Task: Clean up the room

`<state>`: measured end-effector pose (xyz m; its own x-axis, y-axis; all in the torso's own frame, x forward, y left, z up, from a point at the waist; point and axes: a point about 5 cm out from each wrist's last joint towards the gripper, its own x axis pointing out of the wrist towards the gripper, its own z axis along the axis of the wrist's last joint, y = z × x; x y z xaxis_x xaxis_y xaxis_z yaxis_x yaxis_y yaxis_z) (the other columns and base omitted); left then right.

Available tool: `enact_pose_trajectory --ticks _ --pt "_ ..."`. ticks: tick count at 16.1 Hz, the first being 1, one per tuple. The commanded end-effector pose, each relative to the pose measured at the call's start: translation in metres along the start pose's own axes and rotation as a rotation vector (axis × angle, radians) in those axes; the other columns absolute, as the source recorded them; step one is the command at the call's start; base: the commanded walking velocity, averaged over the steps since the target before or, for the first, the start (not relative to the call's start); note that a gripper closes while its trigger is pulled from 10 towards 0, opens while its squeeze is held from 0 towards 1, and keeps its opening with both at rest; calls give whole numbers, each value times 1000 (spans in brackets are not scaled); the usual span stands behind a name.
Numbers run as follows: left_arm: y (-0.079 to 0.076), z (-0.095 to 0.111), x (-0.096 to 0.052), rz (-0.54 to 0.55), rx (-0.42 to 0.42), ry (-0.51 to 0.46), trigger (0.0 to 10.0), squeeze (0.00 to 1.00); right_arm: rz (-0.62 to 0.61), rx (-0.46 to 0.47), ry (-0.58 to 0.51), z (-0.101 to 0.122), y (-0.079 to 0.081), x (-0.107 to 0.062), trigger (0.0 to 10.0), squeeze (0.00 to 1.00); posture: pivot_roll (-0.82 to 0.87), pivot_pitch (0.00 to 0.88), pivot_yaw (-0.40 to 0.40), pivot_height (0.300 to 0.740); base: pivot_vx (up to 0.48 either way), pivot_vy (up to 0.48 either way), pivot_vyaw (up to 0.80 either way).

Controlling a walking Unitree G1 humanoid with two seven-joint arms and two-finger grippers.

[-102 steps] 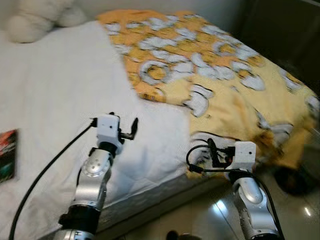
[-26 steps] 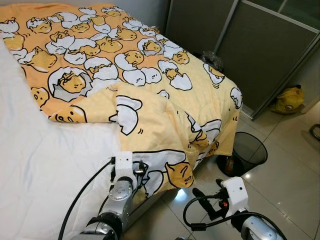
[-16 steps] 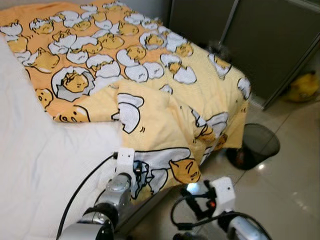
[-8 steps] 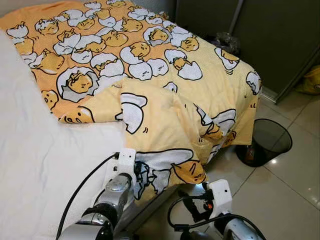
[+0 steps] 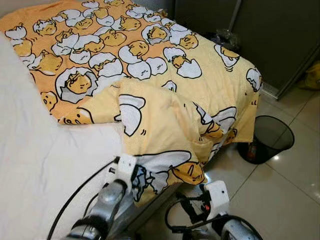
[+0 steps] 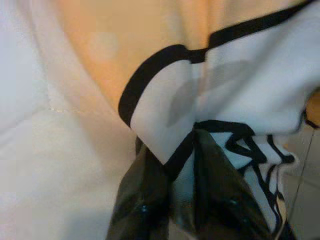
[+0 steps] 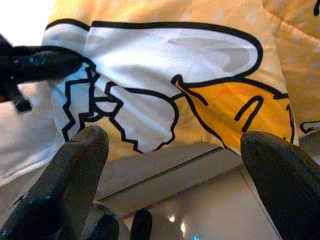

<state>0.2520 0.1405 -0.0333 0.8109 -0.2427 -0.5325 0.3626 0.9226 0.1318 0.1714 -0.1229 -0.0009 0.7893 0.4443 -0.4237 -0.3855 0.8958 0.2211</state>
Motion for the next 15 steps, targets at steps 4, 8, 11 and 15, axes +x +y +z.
enact_pose_trajectory --ticks 4,8,11,15 --pt "-31 -49 -33 -308 193 66 0 0 -13 6 32 -9 -3 -3 10000 0 -1 85 48 740 0 0 0" --pt "-31 -52 -38 -326 185 61 1961 0 10 -8 43 -5 -5 4 10000 0 5 66 32 740 0 0 0" --pt "-25 -45 -36 -290 141 28 10000 0 18 -24 48 -4 -9 5 10000 0 5 63 26 740 -237 0 0" --pt "-34 -55 -41 -321 114 62 10000 0 34 -33 68 -6 -10 5 10000 0 5 62 22 740 -348 0 0"
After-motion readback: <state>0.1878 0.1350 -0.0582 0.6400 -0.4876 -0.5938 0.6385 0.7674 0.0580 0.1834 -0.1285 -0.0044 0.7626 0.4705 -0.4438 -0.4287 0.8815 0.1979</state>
